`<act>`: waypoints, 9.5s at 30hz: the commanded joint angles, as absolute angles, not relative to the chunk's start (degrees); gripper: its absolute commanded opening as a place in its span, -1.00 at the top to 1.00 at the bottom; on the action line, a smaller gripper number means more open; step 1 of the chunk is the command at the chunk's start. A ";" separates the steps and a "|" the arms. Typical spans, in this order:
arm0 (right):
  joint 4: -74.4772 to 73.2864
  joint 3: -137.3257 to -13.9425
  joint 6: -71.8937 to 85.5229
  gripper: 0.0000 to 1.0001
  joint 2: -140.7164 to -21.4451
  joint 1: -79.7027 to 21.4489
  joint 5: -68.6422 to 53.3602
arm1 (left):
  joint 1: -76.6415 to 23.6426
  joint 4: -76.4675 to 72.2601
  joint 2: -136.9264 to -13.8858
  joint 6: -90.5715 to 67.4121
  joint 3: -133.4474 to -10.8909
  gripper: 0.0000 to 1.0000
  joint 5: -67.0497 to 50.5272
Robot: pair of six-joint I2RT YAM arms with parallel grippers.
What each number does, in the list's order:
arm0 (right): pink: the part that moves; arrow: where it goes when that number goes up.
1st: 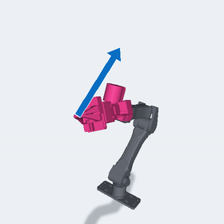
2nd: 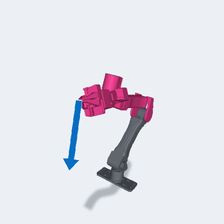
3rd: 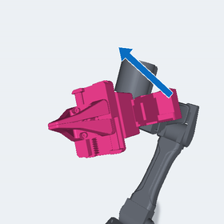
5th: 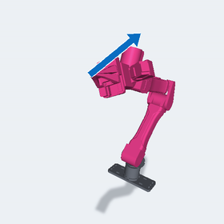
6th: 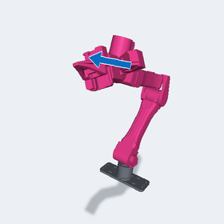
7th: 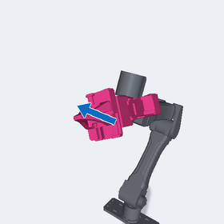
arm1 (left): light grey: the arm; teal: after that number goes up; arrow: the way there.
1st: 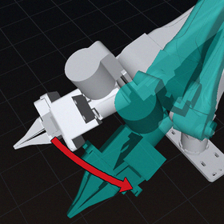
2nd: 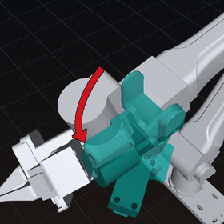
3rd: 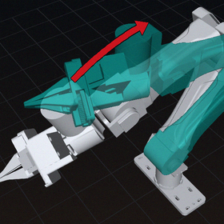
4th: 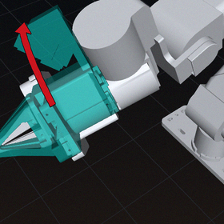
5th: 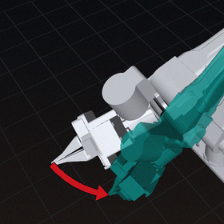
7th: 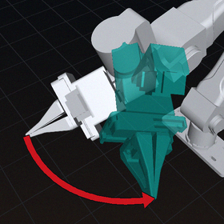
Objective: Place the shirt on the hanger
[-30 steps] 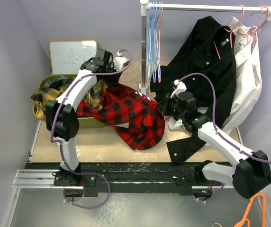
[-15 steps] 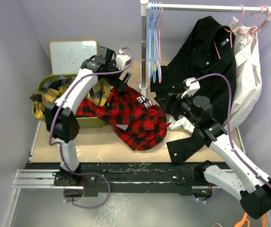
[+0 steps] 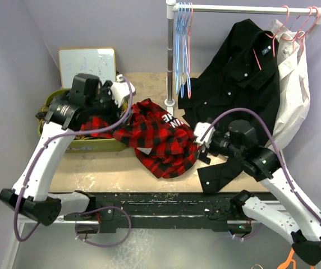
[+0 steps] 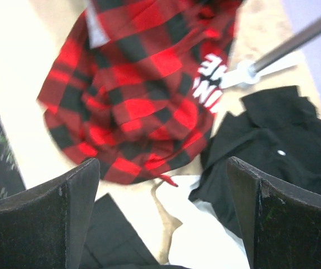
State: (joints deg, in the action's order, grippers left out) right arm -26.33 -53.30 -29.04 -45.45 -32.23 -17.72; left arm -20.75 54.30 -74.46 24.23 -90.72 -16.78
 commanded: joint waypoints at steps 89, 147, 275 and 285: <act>-8.77 -108.44 -20.32 1.00 -69.81 -49.22 22.30 | -41.08 59.06 -80.24 36.01 -130.19 1.00 -2.28; 0.08 -46.55 37.70 1.00 -70.92 -23.98 15.76 | -52.66 49.20 -90.69 30.59 -75.52 -0.96 -10.27; 2.96 -41.84 38.12 1.00 -72.96 -23.99 14.39 | -53.58 38.93 -91.95 32.70 -72.20 -0.99 -10.22; 3.39 -42.46 38.59 1.00 -74.19 -23.93 13.26 | -46.40 38.93 -95.45 34.42 -72.92 -1.00 -13.80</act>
State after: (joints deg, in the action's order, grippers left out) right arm 1.43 -41.87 37.82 -74.11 -24.25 13.76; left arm -45.43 38.98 -94.06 33.65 -71.81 -10.07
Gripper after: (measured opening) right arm 0.012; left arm 0.992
